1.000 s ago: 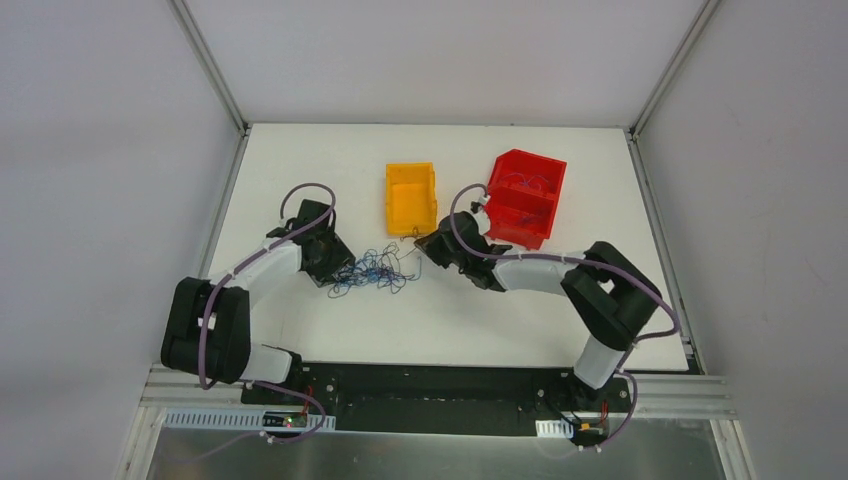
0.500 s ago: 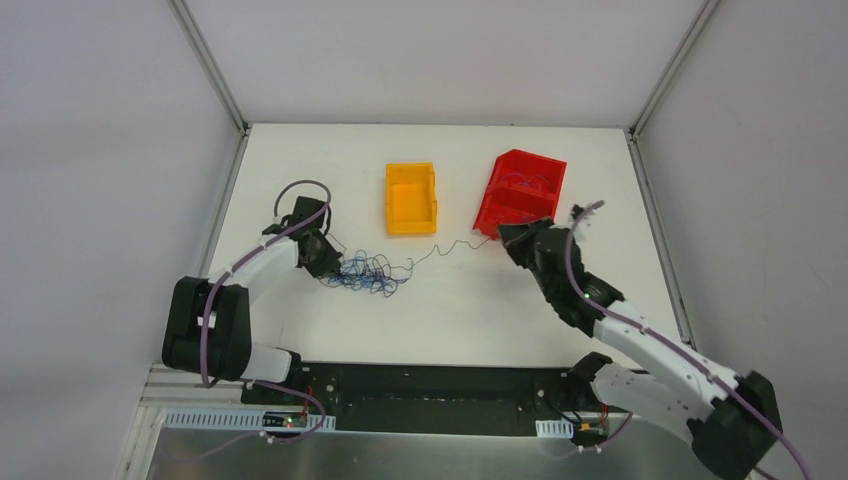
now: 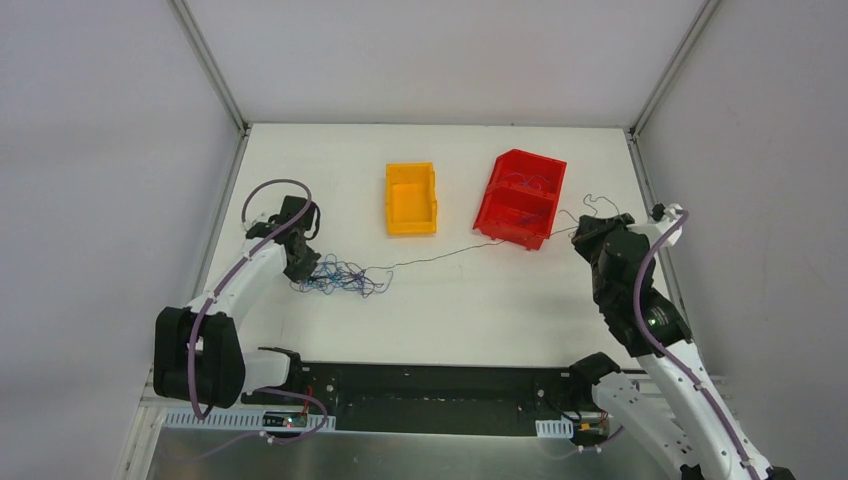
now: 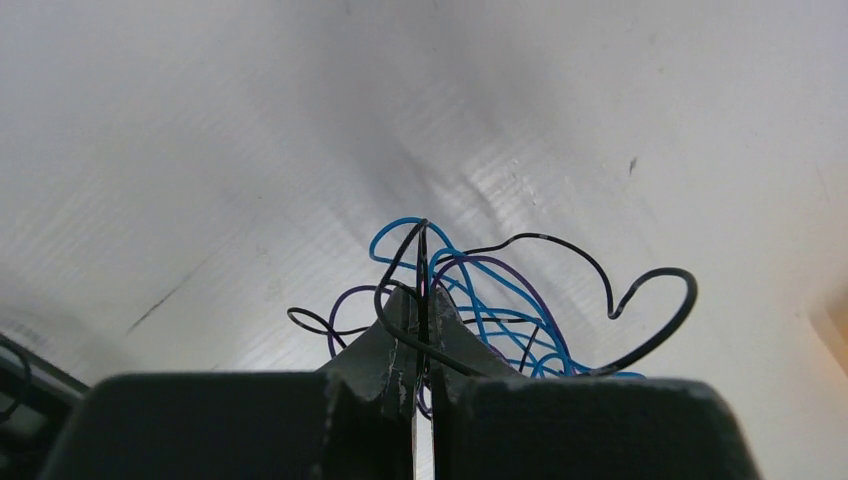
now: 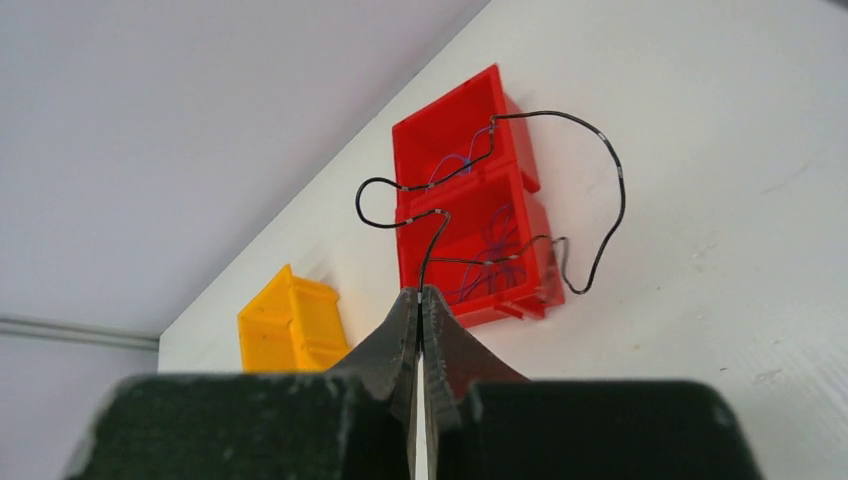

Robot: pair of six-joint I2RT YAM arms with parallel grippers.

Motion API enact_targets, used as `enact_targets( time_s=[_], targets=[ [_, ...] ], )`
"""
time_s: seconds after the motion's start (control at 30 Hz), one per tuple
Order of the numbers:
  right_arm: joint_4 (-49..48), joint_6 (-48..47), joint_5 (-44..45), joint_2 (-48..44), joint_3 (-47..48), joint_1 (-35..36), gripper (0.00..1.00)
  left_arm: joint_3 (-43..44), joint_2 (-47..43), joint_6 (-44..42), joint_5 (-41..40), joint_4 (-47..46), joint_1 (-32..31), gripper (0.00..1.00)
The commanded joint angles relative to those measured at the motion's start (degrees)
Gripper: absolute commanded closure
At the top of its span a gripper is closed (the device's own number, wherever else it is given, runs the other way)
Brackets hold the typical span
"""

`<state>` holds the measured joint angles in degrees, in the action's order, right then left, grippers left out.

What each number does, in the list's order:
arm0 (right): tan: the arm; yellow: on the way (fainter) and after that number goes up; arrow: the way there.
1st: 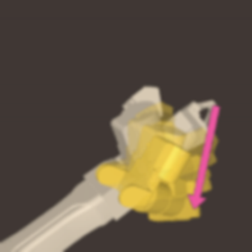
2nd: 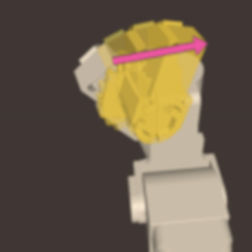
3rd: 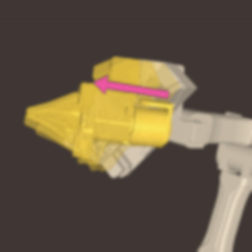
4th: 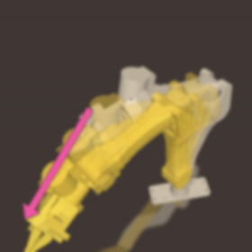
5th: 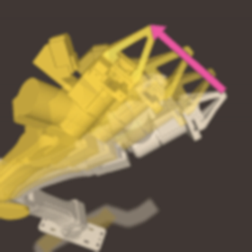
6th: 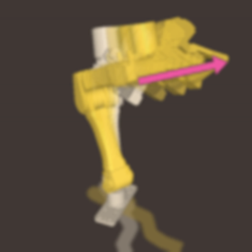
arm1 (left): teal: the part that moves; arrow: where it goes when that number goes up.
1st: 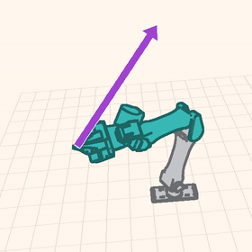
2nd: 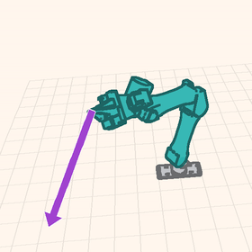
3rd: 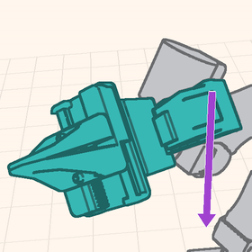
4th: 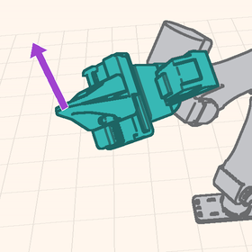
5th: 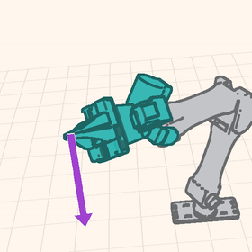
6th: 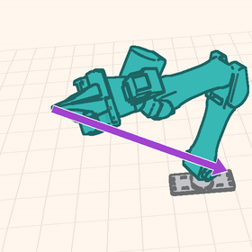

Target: Untangle the cables

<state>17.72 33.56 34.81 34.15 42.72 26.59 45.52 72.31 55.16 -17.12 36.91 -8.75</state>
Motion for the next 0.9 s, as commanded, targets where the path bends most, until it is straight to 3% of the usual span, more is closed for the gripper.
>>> enact_targets(
  time_s=[0.0,0.23,0.47,0.73,0.87],
  targets=[
    [3.20,-7.10,7.43,0.87,6.03,-3.16,1.00,3.41,-1.01,3.20,-9.28,9.09,2.07,1.00],
    [3.98,-11.80,13.97,1.13,10.57,-8.79,1.00,1.57,-3.63,4.53,-9.80,9.97,5.39,1.00],
    [7.65,-6.81,25.98,0.29,10.32,-10.45,1.00,1.37,-3.19,5.38,-9.22,9.95,6.93,1.00],
    [7.95,-7.53,18.34,-1.63,8.39,-10.63,1.00,2.73,-2.39,3.82,-8.30,10.04,7.35,1.00],
    [10.99,-6.83,18.89,0.37,9.46,-11.27,1.00,1.07,-4.69,5.29,-10.96,10.08,7.35,0.97]
  ],
)
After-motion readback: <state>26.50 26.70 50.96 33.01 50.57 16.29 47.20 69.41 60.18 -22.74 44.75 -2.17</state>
